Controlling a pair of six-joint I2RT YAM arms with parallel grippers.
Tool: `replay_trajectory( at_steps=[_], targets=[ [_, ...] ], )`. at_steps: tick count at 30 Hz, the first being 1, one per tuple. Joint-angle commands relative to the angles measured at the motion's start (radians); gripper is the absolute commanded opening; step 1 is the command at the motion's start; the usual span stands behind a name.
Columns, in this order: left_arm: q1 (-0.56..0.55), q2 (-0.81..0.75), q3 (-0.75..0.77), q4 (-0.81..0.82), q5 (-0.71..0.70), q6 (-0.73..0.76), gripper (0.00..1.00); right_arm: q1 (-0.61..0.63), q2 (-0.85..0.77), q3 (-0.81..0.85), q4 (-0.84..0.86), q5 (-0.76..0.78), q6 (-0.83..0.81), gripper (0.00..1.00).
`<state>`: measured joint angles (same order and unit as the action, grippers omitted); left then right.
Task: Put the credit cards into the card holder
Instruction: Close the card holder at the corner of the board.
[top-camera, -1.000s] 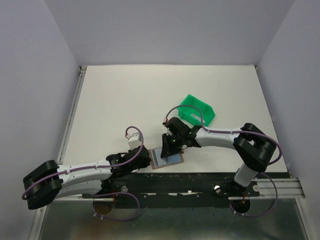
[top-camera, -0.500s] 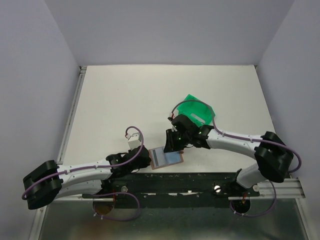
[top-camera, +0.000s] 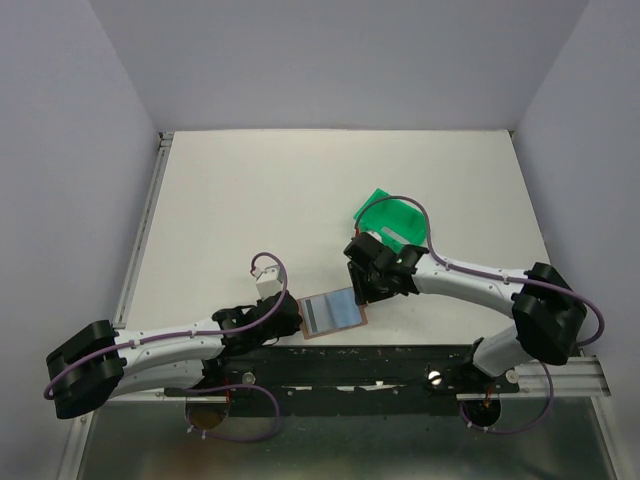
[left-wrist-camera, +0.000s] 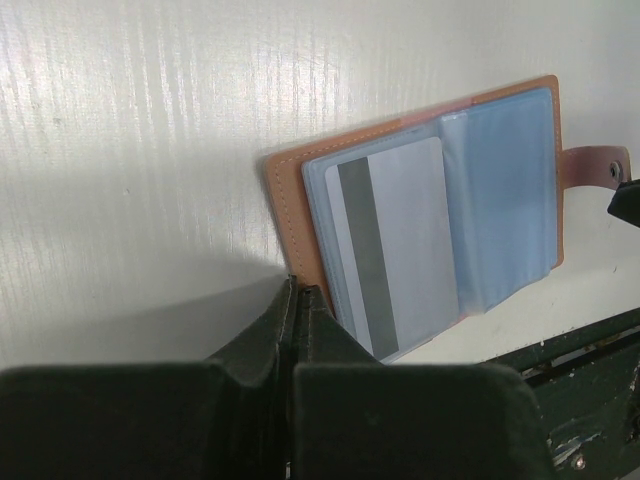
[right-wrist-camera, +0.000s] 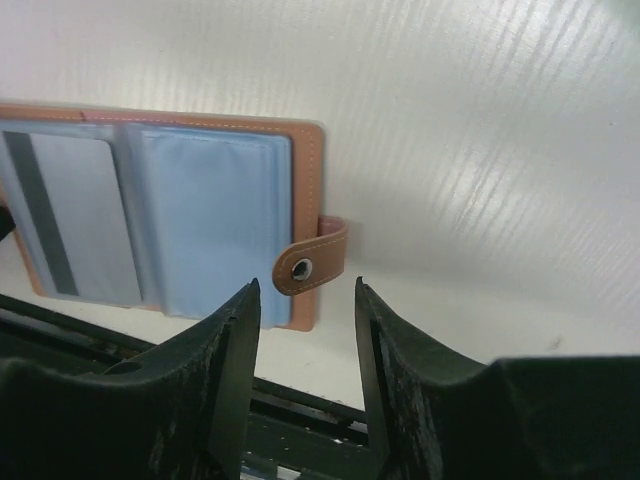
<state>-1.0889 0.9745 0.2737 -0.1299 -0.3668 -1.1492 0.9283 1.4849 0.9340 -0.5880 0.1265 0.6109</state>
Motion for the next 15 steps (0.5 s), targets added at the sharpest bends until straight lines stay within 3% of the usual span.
replay_trajectory(
  at_steps=[1,11,15],
  targets=[
    [-0.006,0.009,-0.002,-0.020,0.020,0.009,0.00,0.007,0.029,0.003,-0.044,0.078,0.001,0.51],
    [-0.006,0.009,-0.008,-0.020,0.022,0.006,0.00,0.007,0.094,0.015,0.002,0.117,0.006,0.50],
    [-0.006,0.004,-0.011,-0.019,0.022,0.003,0.00,0.007,0.098,0.012,0.001,0.145,0.012,0.42]
  ],
)
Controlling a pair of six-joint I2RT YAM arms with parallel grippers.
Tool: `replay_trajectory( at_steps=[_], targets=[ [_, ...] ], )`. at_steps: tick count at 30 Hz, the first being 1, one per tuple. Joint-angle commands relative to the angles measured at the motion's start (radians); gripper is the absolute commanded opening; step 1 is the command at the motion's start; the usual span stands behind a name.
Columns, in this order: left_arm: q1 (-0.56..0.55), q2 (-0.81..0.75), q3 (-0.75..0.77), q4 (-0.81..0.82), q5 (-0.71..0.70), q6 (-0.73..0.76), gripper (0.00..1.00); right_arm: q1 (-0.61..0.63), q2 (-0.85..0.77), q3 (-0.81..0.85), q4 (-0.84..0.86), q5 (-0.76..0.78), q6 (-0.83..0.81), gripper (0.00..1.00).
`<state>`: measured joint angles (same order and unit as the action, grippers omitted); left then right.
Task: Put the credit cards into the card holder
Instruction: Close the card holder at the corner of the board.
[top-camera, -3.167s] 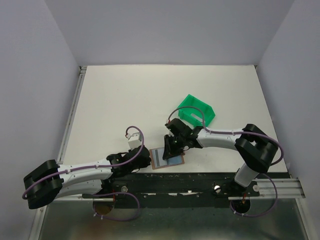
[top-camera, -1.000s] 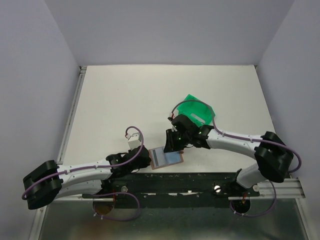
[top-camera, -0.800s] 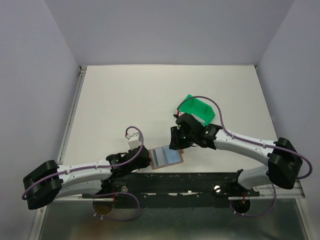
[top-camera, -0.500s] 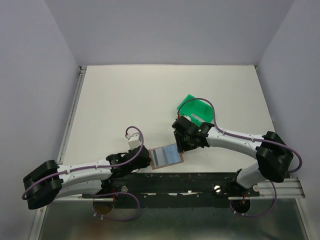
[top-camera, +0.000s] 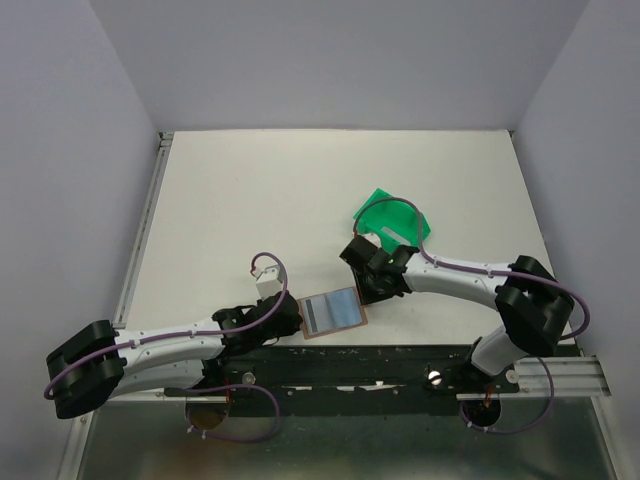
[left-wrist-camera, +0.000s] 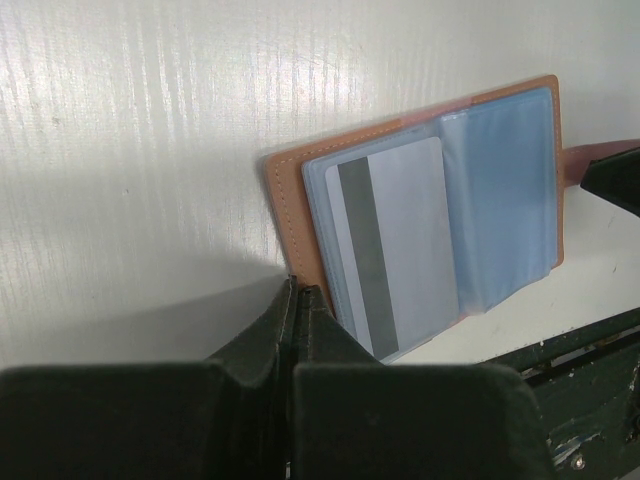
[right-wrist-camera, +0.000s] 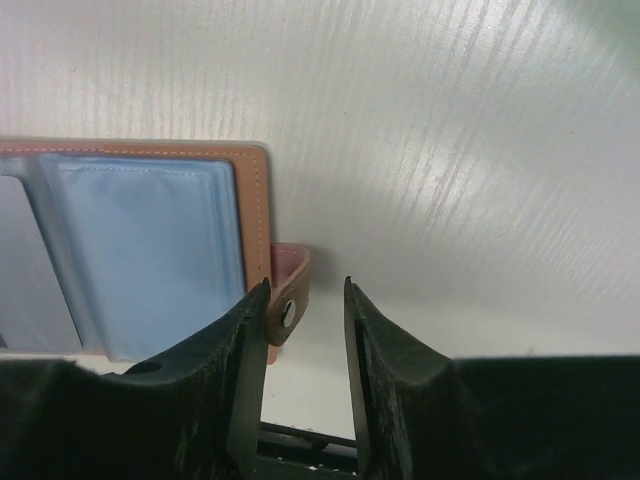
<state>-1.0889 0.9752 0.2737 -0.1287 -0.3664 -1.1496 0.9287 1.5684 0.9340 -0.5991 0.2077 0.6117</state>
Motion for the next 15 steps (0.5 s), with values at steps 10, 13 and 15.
replay_trajectory(
  at_steps=[10,13,15],
  targets=[
    [-0.006,0.029,-0.013,0.018,0.023,0.008,0.00,0.005,-0.119,-0.041,0.044,0.064,-0.007,0.00],
    [-0.006,0.056,-0.001,0.031,0.032,0.014,0.00,0.009,-0.229,-0.075,0.106,-0.016,-0.015,0.00],
    [-0.006,0.066,-0.004,0.049,0.035,0.014,0.00,0.007,-0.280,-0.101,0.178,-0.118,-0.015,0.00]
  ],
)
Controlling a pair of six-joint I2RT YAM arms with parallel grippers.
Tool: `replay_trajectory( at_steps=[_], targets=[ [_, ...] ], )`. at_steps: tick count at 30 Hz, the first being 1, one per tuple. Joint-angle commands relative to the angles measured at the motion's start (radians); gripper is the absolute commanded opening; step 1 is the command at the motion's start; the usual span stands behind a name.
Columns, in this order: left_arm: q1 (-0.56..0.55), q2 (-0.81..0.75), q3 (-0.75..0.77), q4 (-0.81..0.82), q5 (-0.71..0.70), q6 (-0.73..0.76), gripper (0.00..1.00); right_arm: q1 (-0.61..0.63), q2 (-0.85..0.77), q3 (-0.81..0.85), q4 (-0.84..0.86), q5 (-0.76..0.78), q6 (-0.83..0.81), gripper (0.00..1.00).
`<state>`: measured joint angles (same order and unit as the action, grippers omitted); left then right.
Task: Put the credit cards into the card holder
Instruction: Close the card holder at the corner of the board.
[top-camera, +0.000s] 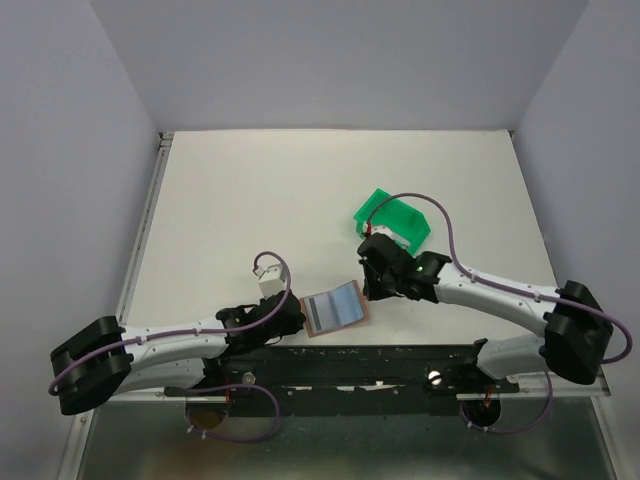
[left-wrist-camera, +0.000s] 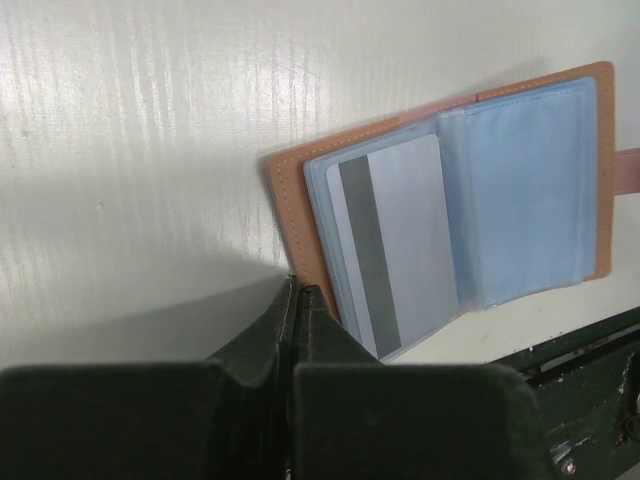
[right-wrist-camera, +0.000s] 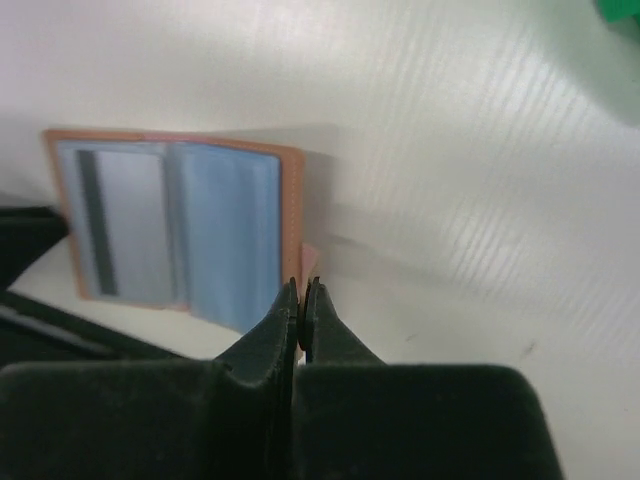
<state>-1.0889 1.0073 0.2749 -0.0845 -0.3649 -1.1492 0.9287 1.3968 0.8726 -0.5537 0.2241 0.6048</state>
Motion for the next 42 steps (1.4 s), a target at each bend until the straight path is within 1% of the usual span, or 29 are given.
replay_trajectory(
  at_steps=[1,5,9,14,16,19,20,22,25,29,35,37,40,42],
  targets=[
    [-0.006,0.037,-0.005,0.009,0.037,0.016,0.00,0.009,-0.125,-0.055,0.184,-0.196,-0.011,0.00],
    [-0.006,0.043,-0.003,0.012,0.038,0.019,0.00,0.007,-0.139,-0.104,0.374,-0.429,0.036,0.00],
    [-0.006,0.039,-0.003,0.017,0.040,0.020,0.00,0.007,-0.050,-0.109,0.510,-0.583,0.101,0.01],
    [-0.006,0.037,-0.008,0.015,0.044,0.022,0.00,0.019,0.056,-0.129,0.736,-0.675,0.246,0.00],
    [-0.006,0.034,-0.013,0.020,0.046,0.017,0.00,0.030,0.096,-0.124,0.787,-0.681,0.295,0.01],
    [-0.006,0.033,-0.017,0.023,0.049,0.016,0.00,0.038,0.143,-0.110,0.831,-0.701,0.332,0.20],
    [-0.006,0.033,-0.017,0.022,0.050,0.017,0.00,0.038,0.149,-0.107,0.839,-0.704,0.340,0.25],
    [-0.006,0.030,-0.014,0.015,0.050,0.019,0.00,0.038,0.134,-0.109,0.824,-0.683,0.334,0.33],
    [-0.006,0.021,-0.020,0.012,0.050,0.019,0.00,0.038,0.081,-0.086,0.720,-0.634,0.282,0.40],
    [-0.006,0.017,-0.022,0.014,0.049,0.019,0.00,0.036,0.025,-0.055,0.618,-0.589,0.239,0.43],
    [-0.005,0.024,-0.020,0.019,0.053,0.019,0.00,0.030,-0.039,-0.044,0.591,-0.569,0.213,0.44],
    [-0.006,0.022,-0.019,0.015,0.052,0.019,0.00,0.032,-0.065,-0.047,0.555,-0.499,0.204,0.44],
    [-0.006,0.017,-0.019,0.012,0.052,0.022,0.00,0.029,-0.079,-0.021,0.343,-0.323,0.179,0.42],
    [-0.006,0.008,-0.022,0.009,0.052,0.025,0.00,0.029,-0.056,0.009,0.220,-0.202,0.149,0.39]
  ],
)
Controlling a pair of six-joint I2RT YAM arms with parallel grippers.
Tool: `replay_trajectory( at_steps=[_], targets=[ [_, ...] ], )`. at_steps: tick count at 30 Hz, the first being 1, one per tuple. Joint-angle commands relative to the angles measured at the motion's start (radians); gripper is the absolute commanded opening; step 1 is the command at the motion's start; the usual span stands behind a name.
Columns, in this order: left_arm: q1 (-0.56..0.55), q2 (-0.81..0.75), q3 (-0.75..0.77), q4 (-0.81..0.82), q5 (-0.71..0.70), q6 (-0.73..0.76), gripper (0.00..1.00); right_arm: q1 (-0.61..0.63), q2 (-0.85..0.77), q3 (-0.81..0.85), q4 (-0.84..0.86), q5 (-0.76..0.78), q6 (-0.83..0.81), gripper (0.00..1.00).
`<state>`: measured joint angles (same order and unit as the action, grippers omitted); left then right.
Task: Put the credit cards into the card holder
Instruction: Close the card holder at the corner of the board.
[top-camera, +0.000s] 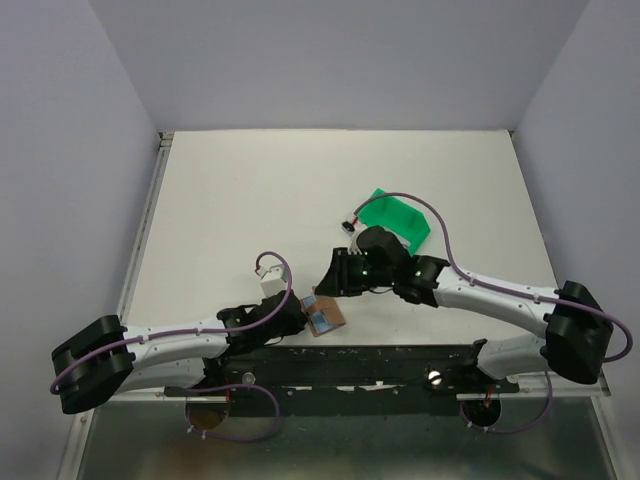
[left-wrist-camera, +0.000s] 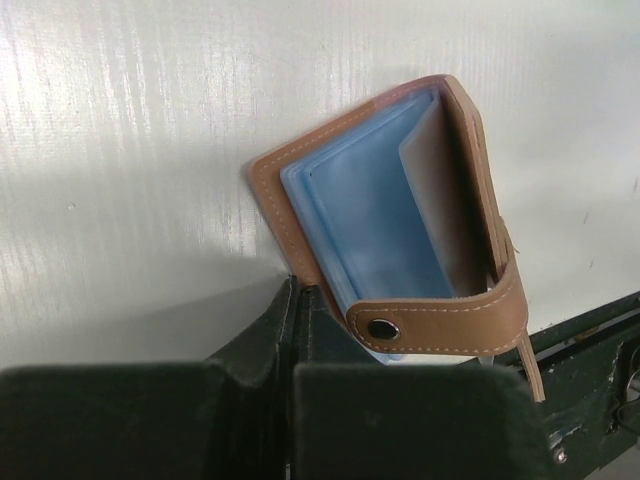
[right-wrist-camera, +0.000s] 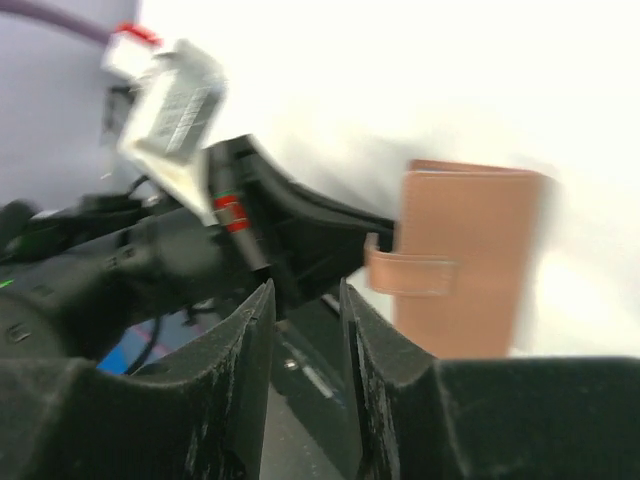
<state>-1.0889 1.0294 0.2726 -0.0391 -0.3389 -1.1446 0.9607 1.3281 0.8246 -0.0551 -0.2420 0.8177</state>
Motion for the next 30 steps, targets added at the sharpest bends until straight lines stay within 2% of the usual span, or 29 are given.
replay_trajectory(
  at_steps=[1,5,10,18,30],
  targets=[
    [-0.006,-0.015,-0.018,-0.041,0.024,0.020,0.00,-0.005,0.023,0.059,-0.311,0.292,-0.080,0.39],
    [-0.006,-0.020,-0.019,-0.042,0.023,0.022,0.00,-0.005,0.080,0.057,-0.324,0.293,-0.118,0.39],
    [-0.006,-0.014,-0.019,-0.042,0.023,0.016,0.00,-0.005,0.169,0.061,-0.223,0.152,-0.129,0.39],
    [-0.006,-0.017,-0.021,-0.051,0.021,0.013,0.00,-0.005,0.261,0.080,-0.173,0.084,-0.143,0.40],
    [-0.006,-0.044,-0.012,-0.085,0.014,0.006,0.00,-0.002,0.355,0.139,-0.288,0.142,-0.169,0.39]
  ],
)
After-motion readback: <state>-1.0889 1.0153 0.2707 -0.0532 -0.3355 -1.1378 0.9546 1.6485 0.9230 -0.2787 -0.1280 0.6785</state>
